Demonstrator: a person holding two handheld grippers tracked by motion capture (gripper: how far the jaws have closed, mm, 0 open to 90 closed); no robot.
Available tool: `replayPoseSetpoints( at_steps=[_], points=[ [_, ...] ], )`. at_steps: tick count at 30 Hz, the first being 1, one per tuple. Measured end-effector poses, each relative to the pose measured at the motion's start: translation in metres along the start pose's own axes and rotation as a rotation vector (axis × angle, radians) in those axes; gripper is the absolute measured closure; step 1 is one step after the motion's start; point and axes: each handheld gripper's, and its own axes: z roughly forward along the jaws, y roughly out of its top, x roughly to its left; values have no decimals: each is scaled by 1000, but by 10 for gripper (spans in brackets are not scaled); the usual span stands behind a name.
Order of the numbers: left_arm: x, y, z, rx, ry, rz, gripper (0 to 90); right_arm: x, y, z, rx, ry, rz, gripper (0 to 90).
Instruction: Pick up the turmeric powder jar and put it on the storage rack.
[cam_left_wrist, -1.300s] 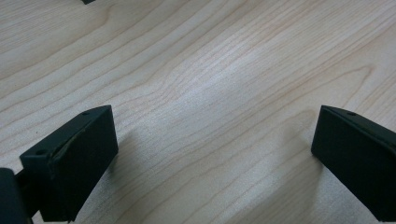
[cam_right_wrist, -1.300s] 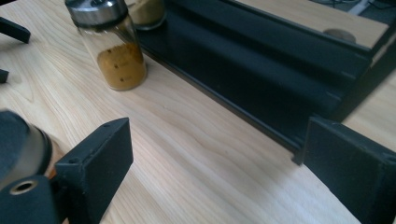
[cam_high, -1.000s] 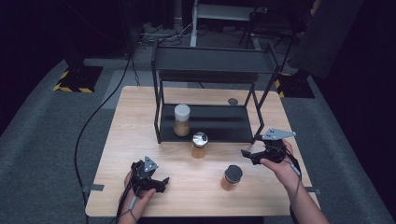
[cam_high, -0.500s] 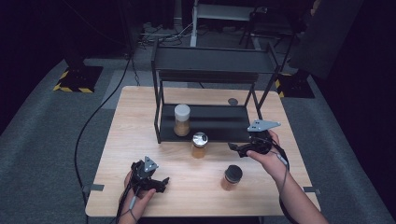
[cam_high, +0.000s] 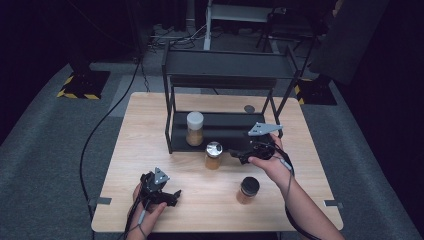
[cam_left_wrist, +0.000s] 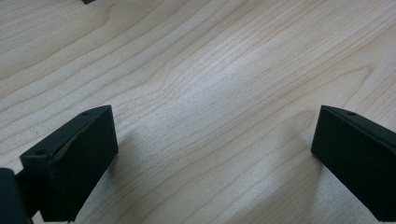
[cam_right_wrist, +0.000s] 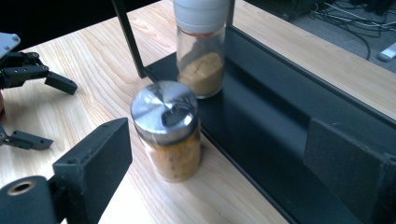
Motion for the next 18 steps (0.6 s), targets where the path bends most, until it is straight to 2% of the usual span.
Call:
replayPoseSetpoints(
  at_steps=[7, 18],
  points=[
    [0, 0, 0, 0, 0, -1, 2, 7, 12, 13, 8, 4, -19, 81],
    [0, 0, 0, 0, 0, -1, 2, 13, 22, 37, 36, 25, -16, 87]
  ],
)
